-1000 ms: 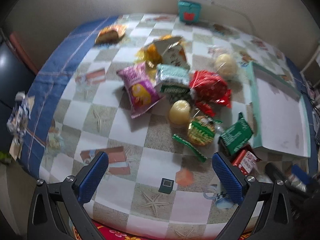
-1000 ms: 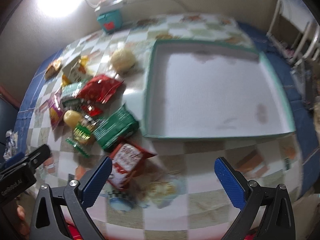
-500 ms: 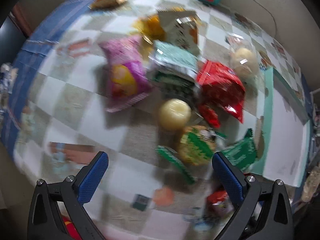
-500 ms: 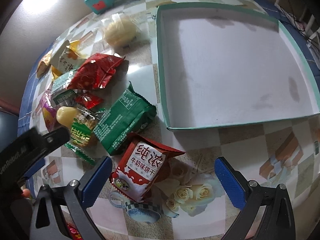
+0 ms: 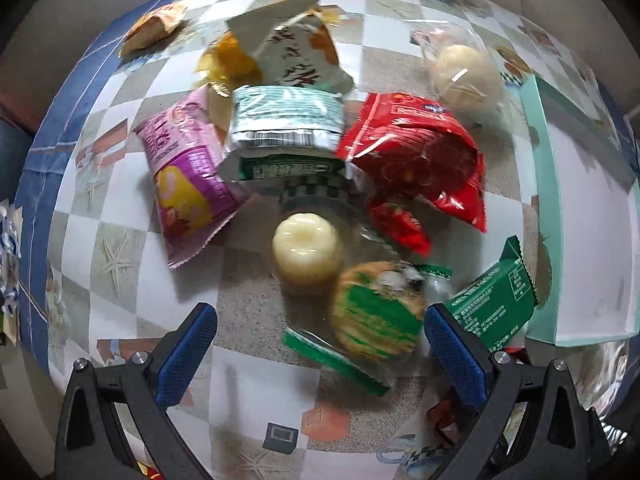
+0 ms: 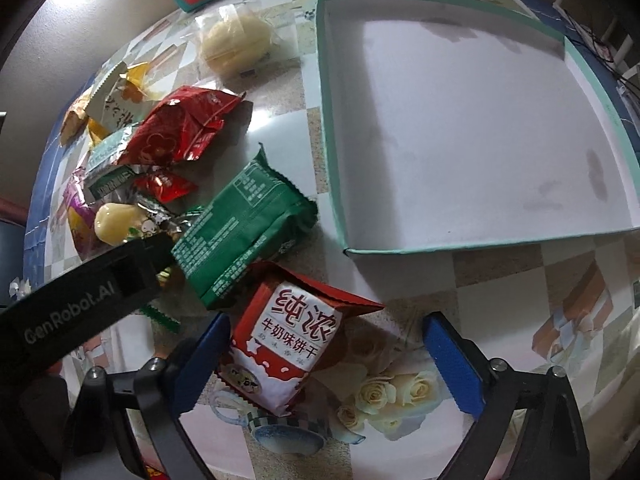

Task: Organize snacks
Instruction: 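Move left tool to the green-wrapped cookie while right tool approaches the red-white milk biscuit box, then close left tool on the green-wrapped cookie while right tool closes on the milk biscuit box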

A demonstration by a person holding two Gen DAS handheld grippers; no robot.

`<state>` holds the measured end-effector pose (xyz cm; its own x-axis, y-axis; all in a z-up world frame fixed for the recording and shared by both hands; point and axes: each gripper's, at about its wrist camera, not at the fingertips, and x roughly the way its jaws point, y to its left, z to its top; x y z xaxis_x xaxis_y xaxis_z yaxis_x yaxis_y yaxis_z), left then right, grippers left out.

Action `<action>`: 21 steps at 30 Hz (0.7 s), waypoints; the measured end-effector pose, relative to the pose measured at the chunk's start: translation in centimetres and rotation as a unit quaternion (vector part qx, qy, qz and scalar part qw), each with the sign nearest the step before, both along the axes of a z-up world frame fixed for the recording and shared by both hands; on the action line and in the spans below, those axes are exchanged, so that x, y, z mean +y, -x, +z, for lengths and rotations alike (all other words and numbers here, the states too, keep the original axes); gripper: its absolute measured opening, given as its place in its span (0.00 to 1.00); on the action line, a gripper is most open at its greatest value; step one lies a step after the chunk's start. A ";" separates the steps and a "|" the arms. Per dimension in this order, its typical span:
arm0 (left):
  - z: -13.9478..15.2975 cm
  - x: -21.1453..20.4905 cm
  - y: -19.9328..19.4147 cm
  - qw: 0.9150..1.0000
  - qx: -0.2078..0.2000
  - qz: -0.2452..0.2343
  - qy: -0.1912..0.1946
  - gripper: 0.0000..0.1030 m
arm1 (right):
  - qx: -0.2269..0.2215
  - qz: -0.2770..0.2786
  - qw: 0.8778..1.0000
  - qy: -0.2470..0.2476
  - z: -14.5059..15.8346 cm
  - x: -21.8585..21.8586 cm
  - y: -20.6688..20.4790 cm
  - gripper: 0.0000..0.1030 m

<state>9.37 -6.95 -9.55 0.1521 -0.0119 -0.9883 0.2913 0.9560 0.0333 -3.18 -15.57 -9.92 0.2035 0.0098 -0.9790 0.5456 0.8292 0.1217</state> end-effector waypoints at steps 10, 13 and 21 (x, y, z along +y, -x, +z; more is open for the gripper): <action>-0.1 -2.0 1.2 1.000 0.000 -0.014 0.017 0.73 | -0.008 0.005 1.000 0.002 0.8 0.5 -0.1 0.62; -0.2 -2.0 1.5 1.000 0.003 -0.013 0.024 0.70 | -0.010 0.001 1.000 -0.002 0.8 0.4 -0.1 0.56; 0.7 -1.8 2.0 0.999 0.005 -0.026 0.036 0.51 | -0.018 -0.003 1.000 -0.017 1.0 -0.5 0.3 0.49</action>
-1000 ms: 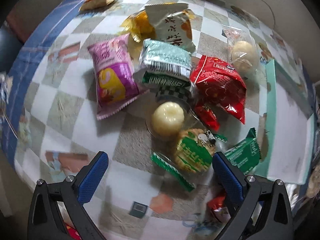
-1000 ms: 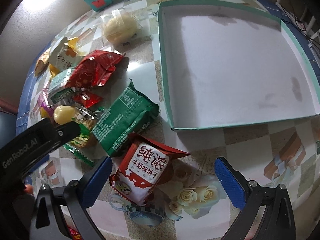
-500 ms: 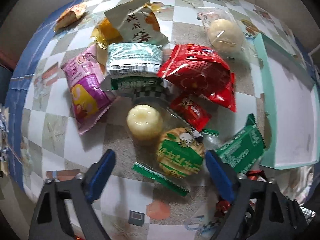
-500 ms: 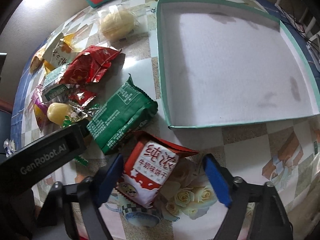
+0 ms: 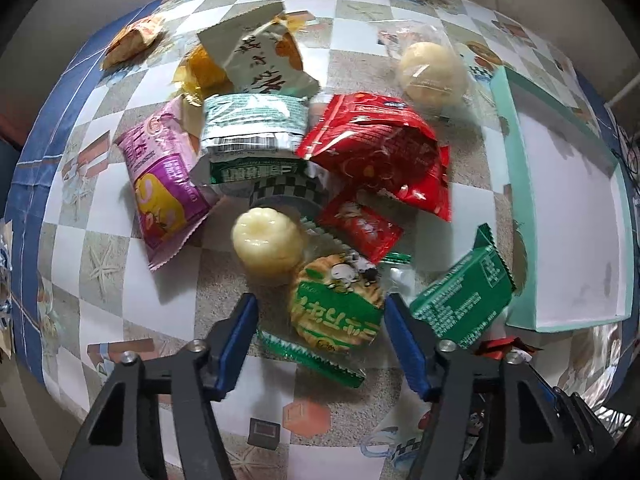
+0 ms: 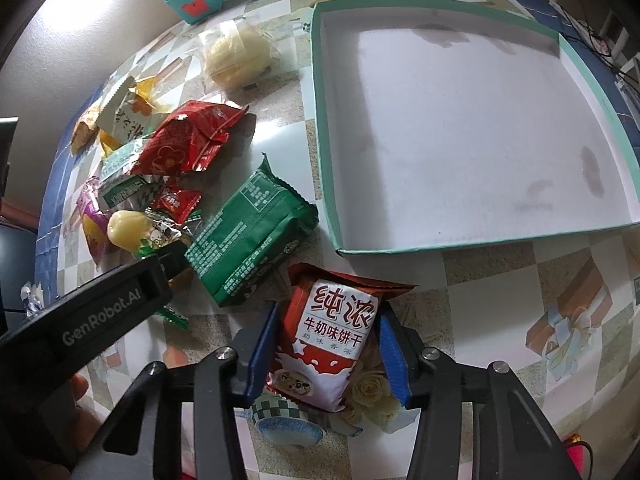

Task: Organize snacks
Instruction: 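Close left tool on the green-wrapped cookie while right tool closes on the milk biscuit box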

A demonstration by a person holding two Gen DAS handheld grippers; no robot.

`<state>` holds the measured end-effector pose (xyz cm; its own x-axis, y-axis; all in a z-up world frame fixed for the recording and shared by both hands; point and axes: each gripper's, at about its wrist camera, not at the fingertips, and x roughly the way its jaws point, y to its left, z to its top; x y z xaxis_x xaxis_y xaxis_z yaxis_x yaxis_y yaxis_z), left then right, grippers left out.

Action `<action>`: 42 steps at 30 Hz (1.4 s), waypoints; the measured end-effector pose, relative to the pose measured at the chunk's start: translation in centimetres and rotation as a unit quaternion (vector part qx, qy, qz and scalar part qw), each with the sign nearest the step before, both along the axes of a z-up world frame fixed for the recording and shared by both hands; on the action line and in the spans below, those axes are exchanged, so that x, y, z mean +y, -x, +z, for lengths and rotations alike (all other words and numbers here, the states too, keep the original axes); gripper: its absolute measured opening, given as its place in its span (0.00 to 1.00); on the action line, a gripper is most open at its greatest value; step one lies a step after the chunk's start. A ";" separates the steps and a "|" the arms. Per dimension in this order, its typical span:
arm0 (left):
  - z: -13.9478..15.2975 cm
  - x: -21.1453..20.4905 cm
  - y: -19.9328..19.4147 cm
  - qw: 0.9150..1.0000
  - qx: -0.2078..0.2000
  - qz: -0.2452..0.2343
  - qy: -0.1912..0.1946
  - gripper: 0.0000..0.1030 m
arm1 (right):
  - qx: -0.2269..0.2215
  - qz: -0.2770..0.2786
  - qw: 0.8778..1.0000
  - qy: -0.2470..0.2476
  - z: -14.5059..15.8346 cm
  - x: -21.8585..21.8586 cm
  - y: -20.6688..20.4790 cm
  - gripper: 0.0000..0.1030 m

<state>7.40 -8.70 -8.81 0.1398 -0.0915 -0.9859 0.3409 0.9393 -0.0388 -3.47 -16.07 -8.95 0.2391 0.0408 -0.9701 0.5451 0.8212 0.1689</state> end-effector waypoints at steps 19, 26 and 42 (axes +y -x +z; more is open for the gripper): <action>-1.3 -1.3 0.6 0.999 -0.013 -0.021 -0.032 0.50 | 0.002 0.011 1.000 0.007 -0.3 0.8 -0.1 0.48; -1.3 0.2 0.8 1.000 -0.003 -0.009 -0.019 0.50 | -0.003 0.008 1.000 -0.006 -0.2 0.4 0.4 0.46; 2.6 4.1 1.2 1.000 -0.025 0.016 0.007 0.50 | -0.037 0.009 0.999 -0.026 1.7 0.1 1.8 0.41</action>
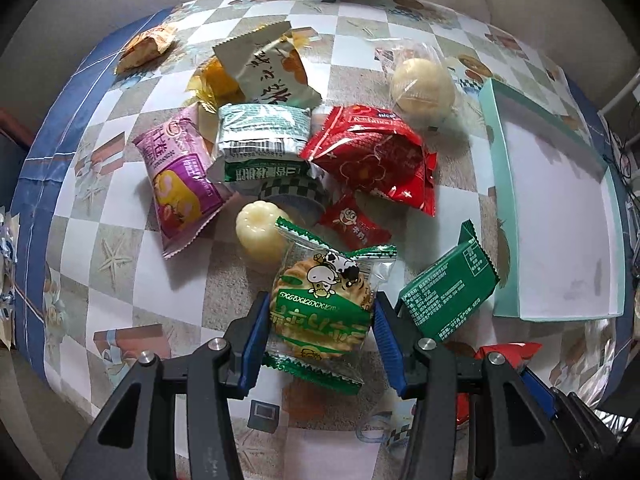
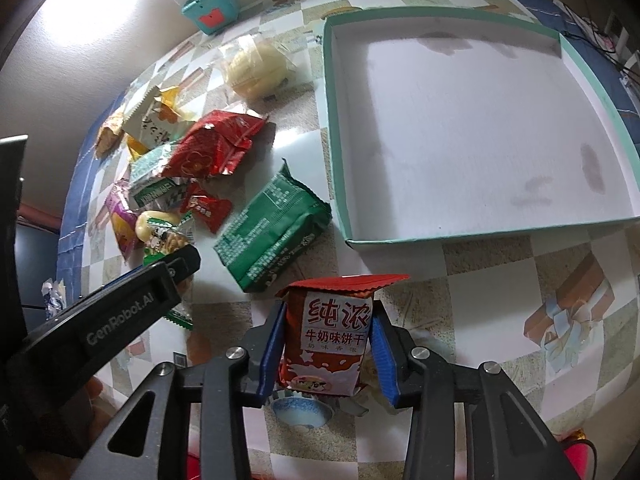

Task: Organize snacks
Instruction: 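Close left tool on the green-wrapped cookie while right tool closes on the milk biscuit box, then carry the cookie with left tool into the tray while right tool drops the biscuit box there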

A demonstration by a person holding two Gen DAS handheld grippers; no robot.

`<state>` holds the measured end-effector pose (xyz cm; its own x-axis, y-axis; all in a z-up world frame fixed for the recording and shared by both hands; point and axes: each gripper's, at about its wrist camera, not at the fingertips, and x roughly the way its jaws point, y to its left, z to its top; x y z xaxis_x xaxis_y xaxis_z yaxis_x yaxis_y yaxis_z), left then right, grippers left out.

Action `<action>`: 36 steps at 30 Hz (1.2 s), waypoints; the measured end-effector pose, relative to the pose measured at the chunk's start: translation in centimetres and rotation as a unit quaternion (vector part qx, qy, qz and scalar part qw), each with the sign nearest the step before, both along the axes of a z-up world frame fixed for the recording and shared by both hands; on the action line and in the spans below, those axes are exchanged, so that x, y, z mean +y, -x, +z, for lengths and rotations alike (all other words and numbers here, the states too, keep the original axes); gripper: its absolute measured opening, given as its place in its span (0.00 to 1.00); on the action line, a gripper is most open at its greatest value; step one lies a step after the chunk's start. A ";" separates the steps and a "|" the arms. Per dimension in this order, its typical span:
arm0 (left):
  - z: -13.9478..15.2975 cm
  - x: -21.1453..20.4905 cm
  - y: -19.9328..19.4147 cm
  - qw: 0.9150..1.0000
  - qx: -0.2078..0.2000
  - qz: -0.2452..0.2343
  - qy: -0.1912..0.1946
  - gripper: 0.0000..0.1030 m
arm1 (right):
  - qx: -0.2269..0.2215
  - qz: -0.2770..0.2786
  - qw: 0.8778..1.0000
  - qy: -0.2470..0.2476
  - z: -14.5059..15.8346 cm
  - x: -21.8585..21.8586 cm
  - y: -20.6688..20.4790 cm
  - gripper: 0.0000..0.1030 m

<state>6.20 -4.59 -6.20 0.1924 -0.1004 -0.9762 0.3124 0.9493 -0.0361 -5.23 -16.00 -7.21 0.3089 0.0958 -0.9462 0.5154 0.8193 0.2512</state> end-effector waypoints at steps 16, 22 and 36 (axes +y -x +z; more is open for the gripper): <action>4.8 2.4 0.8 0.998 -0.060 0.016 0.015 0.50 | -0.071 0.003 0.997 0.033 4.5 0.0 1.2 0.41; 6.2 0.6 1.9 0.995 -0.093 0.018 0.030 0.50 | -0.087 -0.028 0.994 0.058 5.8 -1.9 1.5 0.41; 7.0 -7.2 1.6 0.991 -0.119 -0.053 0.026 0.50 | -0.073 -0.172 0.976 0.111 6.6 -12.0 2.9 0.41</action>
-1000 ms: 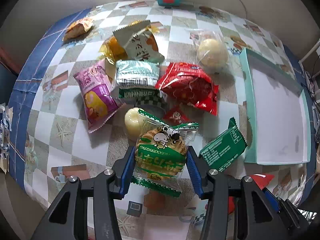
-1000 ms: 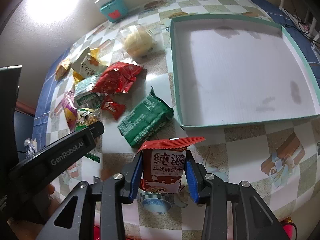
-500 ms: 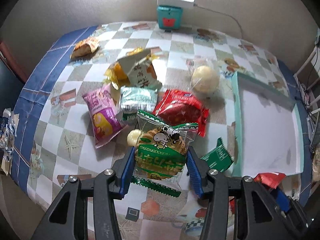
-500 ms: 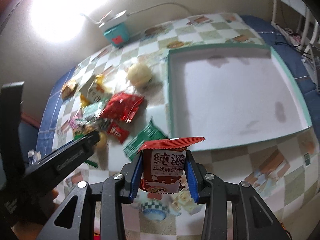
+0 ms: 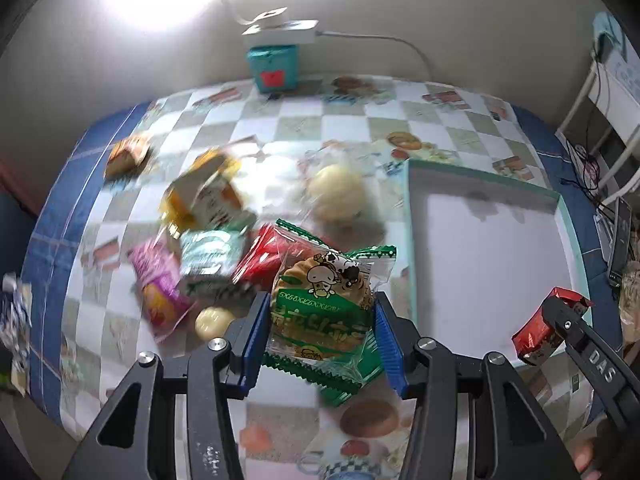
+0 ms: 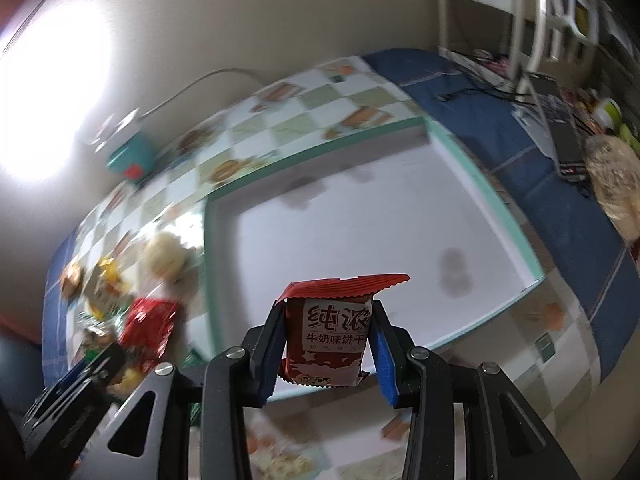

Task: Organize snacks
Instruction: 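Carry the cookie with left tool into the tray while right tool drops the biscuit box there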

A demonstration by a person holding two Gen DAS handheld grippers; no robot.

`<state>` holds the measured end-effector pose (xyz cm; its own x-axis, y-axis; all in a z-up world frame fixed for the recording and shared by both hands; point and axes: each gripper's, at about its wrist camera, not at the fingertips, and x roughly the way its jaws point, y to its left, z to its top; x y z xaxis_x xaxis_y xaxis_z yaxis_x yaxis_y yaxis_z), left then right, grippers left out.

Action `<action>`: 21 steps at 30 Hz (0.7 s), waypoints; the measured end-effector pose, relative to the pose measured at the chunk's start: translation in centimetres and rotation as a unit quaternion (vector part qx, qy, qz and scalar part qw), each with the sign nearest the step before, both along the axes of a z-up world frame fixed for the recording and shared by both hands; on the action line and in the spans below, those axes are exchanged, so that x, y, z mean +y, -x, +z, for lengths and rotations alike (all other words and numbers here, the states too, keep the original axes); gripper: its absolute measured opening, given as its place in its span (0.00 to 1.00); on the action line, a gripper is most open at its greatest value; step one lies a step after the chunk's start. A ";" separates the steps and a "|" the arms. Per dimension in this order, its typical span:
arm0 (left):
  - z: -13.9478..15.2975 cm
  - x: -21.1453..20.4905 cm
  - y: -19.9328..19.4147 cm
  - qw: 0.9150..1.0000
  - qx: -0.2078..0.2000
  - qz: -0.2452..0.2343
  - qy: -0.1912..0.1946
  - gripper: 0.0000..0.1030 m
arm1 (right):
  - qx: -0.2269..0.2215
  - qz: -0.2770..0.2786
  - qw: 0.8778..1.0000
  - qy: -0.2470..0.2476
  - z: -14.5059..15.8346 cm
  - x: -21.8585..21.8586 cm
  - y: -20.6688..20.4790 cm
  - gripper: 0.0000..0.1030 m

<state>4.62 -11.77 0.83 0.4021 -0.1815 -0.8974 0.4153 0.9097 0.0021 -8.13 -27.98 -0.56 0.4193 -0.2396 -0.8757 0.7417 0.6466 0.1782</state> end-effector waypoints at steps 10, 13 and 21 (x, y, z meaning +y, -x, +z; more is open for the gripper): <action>-0.6 -7.5 -0.9 0.997 -0.013 -0.066 0.022 0.50 | 0.022 -0.052 0.998 0.007 -0.9 -5.7 -0.8 0.41; -1.2 -9.4 -1.1 0.996 -0.017 -0.086 0.022 0.50 | 0.020 -0.060 0.998 0.005 -1.3 -7.2 -1.4 0.41; -2.8 -12.9 -2.2 0.994 -0.006 -0.110 0.024 0.50 | 0.036 -0.060 0.997 0.010 -2.6 -9.1 -3.1 0.41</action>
